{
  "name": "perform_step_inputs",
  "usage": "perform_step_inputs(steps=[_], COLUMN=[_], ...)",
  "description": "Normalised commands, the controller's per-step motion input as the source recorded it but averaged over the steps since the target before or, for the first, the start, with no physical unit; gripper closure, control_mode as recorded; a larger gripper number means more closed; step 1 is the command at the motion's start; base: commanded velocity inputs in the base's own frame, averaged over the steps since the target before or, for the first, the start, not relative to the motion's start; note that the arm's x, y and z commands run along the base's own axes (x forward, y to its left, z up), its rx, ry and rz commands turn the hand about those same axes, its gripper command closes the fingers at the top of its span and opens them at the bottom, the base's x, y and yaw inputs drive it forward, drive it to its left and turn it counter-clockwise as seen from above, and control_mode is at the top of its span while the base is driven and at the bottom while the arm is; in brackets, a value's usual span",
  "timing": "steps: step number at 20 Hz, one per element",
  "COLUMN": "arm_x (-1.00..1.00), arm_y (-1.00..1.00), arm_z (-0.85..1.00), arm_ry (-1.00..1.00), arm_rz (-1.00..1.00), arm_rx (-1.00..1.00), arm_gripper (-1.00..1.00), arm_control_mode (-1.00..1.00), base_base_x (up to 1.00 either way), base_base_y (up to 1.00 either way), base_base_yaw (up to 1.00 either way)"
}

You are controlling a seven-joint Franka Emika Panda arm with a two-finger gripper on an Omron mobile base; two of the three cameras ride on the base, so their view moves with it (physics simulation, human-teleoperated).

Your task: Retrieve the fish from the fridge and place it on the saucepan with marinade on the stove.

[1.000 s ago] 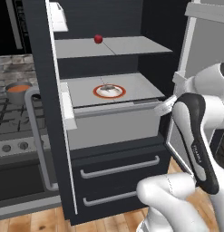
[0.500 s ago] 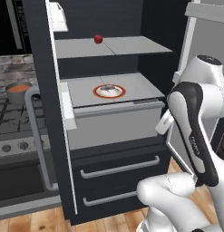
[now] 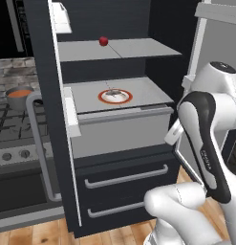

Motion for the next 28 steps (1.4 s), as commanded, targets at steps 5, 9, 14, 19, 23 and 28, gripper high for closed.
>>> perform_step_inputs(steps=[5, 9, 14, 19, 23, 28], arm_x=[0.00, 0.20, 0.55, 0.63, -0.06, -0.96], arm_y=[0.00, 0.00, 0.00, 0.00, 0.00, 0.00], arm_z=[0.00, 0.00, 0.00, 0.00, 0.00, 0.00], arm_ry=[0.00, -0.02, 0.00, 0.00, -0.02, -0.26], arm_rz=[0.00, 0.00, 0.00, 0.00, 0.00, 0.00], arm_rx=[0.00, 0.00, 0.00, 0.00, 0.00, 0.00], arm_gripper=[-1.00, -1.00, -1.00, -1.00, -1.00, -1.00], arm_control_mode=[-1.00, -1.00, -1.00, -1.00, -1.00, -1.00], base_base_x=[0.00, 0.00, 0.00, 0.00, 0.00, 0.00], base_base_y=[0.00, 0.00, 0.00, 0.00, 0.00, 0.00], base_base_yaw=[0.00, 0.00, 0.00, 0.00, 0.00, 0.00])
